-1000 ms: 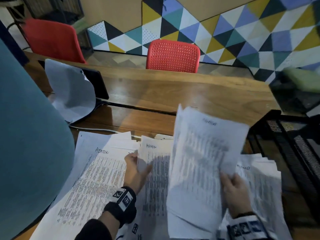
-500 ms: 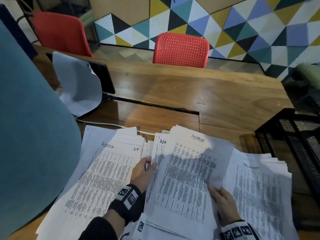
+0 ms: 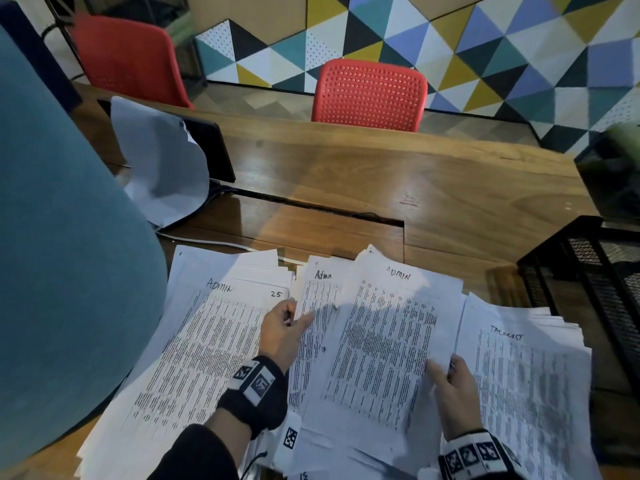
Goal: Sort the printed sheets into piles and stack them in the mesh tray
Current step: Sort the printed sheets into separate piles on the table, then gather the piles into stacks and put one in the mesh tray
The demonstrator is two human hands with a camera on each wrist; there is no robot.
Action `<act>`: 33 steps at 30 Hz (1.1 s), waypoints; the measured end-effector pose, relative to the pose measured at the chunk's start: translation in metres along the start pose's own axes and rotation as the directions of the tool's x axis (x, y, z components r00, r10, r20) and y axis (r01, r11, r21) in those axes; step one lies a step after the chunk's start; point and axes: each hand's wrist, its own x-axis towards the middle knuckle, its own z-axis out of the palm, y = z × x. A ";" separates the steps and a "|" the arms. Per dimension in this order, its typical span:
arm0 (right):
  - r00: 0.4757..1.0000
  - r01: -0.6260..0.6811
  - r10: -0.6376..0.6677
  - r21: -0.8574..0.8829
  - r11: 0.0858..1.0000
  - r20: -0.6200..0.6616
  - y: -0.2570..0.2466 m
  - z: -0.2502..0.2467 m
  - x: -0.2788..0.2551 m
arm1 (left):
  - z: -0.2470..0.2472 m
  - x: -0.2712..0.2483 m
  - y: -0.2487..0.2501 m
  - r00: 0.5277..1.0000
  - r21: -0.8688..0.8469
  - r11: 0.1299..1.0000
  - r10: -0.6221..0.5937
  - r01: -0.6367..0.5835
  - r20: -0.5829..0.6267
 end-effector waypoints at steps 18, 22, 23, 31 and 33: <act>0.982 -0.185 0.189 0.108 0.977 -0.030 0.002 -0.009 0.013 | -0.008 -0.007 0.004 0.966 -0.184 0.961 -0.170 0.206 0.197; 0.957 -0.288 0.269 0.256 0.923 0.108 -0.008 -0.002 0.013 | -0.005 -0.012 0.019 0.948 -0.159 0.960 -0.185 0.230 0.257; 0.952 -0.301 0.273 0.266 0.916 0.137 -0.008 0.000 0.012 | -0.004 -0.013 0.019 0.945 -0.153 0.956 -0.205 0.249 0.257; 0.955 -0.181 0.169 0.027 0.983 0.244 -0.004 0.011 -0.012 | -0.019 -0.038 0.021 0.954 -0.210 0.944 -0.208 0.254 0.217; 0.932 -0.229 0.210 0.032 0.973 0.296 0.000 0.014 -0.017 | -0.027 -0.046 0.020 0.953 -0.235 0.934 -0.220 0.268 0.210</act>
